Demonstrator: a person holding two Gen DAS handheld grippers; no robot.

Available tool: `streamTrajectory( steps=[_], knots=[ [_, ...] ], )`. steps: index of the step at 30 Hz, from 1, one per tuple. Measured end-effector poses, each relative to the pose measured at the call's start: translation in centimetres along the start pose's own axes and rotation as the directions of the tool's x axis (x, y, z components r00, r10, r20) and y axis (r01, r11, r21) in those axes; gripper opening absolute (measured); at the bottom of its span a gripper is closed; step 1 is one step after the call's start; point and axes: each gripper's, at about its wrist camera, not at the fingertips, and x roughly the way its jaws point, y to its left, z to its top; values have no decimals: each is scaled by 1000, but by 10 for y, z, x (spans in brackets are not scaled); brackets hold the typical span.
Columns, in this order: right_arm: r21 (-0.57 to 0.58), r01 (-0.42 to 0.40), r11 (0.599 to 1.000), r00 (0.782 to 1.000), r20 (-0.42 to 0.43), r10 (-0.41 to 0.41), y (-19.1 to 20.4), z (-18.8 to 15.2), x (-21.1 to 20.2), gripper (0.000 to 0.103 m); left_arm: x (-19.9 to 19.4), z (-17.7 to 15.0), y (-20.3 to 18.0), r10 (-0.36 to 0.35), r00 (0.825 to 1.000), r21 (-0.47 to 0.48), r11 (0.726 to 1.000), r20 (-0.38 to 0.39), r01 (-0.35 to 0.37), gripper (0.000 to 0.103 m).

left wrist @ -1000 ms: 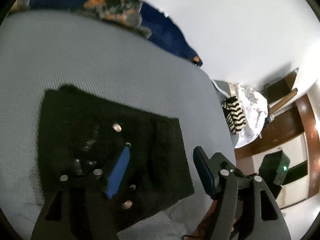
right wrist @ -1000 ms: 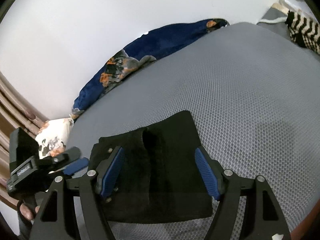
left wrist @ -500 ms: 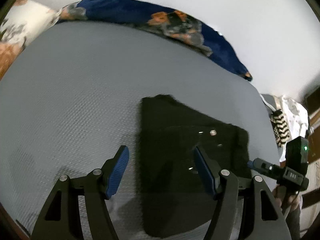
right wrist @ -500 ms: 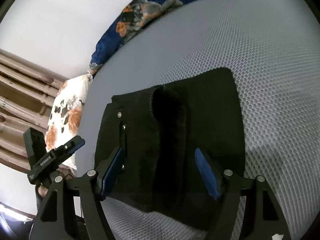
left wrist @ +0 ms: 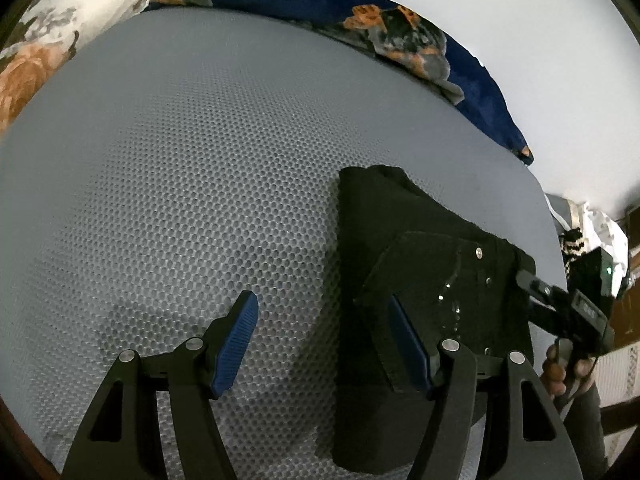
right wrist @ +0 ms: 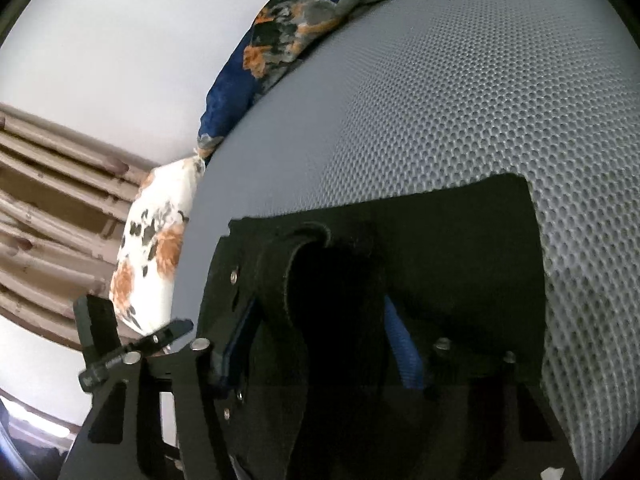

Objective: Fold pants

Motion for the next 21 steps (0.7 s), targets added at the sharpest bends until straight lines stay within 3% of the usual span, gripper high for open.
streamTrajectory(
  steps=[1, 3, 4, 14, 18, 21],
  knots=[
    [8, 0, 1000, 1000, -1, 0, -1, 1, 0, 47, 1, 0, -1, -1, 1000, 1, 1000, 0, 1, 68],
    [21, -5, 1000, 1000, -1, 5, 2, 0, -1, 20, 2, 0, -6, -2, 1000, 6, 1000, 3, 2, 68],
    [22, -22, 1000, 1000, 0, 22, 4, -1, -2, 16, 3, 1, -8, -4, 1000, 9, 1000, 4, 4, 68],
    [-27, 20, 999, 985, 171, -16, 50, -2, -70, 11, 8, 15, -35, -18, 1000, 67, 998, 26, 16, 68],
    [49, 68, 997, 975, 210, -76, 20, 4, -86, 11, 11, 19, -53, -29, 999, 111, 994, 36, 25, 68],
    [140, 149, 979, 969, 175, -172, -19, -1, -79, 11, 20, 20, -64, -18, 999, 144, 989, 31, 13, 68]
  ],
)
